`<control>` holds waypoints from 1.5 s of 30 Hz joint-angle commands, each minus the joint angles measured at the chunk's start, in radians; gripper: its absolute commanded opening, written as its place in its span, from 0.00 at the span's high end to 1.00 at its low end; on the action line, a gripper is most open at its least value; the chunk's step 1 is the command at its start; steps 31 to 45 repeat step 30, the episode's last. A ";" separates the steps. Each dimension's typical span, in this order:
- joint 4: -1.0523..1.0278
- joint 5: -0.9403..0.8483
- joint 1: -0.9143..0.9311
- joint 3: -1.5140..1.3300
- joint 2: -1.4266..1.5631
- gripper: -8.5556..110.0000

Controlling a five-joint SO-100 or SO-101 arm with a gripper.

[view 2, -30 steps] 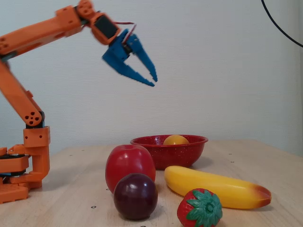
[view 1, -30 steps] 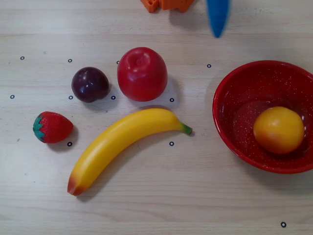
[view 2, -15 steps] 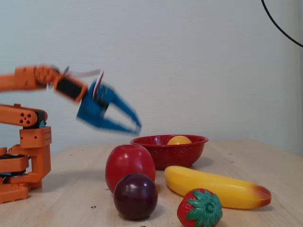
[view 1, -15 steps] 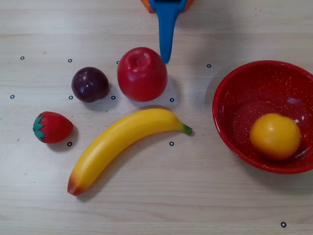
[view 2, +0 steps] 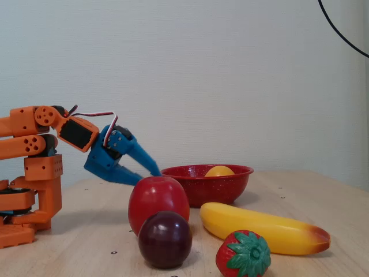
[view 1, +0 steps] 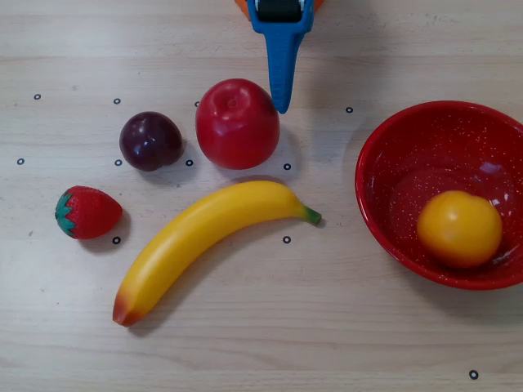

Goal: Put the peach in the red bowl.

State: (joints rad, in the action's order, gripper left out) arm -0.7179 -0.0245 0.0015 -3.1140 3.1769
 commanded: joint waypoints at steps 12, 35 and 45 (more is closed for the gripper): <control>-0.164 -0.104 -0.008 -0.005 0.054 0.93; -0.166 -0.097 0.002 -0.005 0.054 0.93; -0.166 -0.097 0.002 -0.005 0.054 0.93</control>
